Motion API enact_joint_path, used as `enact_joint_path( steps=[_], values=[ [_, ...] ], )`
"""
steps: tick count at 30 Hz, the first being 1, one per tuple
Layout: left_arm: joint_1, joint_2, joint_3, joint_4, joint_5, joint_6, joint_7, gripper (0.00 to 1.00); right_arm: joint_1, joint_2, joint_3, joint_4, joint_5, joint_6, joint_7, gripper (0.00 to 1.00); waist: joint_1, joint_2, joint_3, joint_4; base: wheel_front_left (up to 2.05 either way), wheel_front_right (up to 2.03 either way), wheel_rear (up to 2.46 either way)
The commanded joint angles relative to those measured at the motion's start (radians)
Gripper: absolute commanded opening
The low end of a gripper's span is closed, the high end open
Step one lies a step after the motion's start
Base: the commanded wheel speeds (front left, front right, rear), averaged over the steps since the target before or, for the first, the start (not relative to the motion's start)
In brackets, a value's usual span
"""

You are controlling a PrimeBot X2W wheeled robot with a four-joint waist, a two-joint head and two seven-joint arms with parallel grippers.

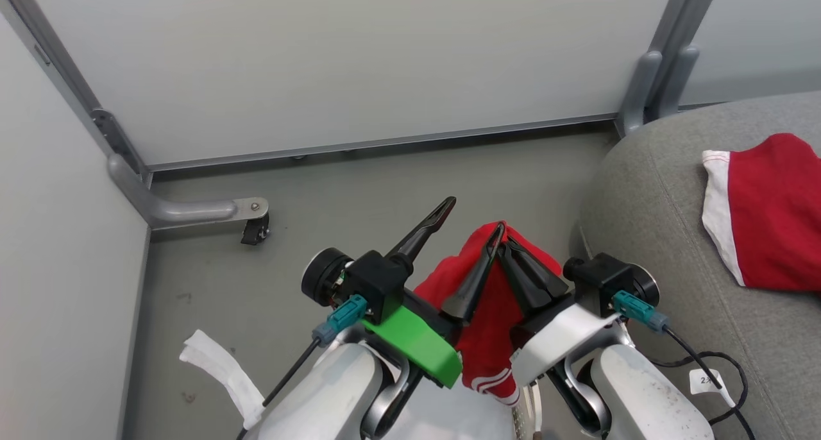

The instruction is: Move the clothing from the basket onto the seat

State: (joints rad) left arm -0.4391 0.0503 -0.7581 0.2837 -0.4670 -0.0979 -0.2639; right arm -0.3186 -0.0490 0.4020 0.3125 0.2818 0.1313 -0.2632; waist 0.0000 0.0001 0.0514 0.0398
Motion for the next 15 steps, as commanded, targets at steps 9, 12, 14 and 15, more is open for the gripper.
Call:
enact_joint_path(
  steps=[9,12,14,15],
  values=[
    [0.029,0.008,0.065,0.034,0.041,-0.008,-0.001,1.0,0.022,-0.004,-0.03,-0.045,-0.002,-0.001,-0.002,0.0,0.0,-0.0001,0.017,-0.21,0.0,0.0,0.0],
    [0.036,0.014,0.086,0.038,0.055,-0.013,-0.001,1.0,0.022,-0.004,-0.04,-0.066,-0.001,-0.001,-0.002,0.0,0.0,-0.0001,0.027,-0.281,0.0,0.0,0.0],
    [0.04,0.016,0.098,0.039,0.064,-0.015,-0.001,1.0,0.023,-0.004,-0.047,-0.081,0.003,-0.001,-0.002,0.0,0.0,-0.0001,0.034,-0.326,0.0,0.0,0.0],
    [0.041,0.018,0.105,0.04,0.068,-0.015,-0.001,1.0,0.022,-0.003,-0.047,-0.088,0.003,-0.001,-0.002,0.0,0.0,-0.0001,0.038,-0.346,0.0,0.0,0.0]
  ],
)
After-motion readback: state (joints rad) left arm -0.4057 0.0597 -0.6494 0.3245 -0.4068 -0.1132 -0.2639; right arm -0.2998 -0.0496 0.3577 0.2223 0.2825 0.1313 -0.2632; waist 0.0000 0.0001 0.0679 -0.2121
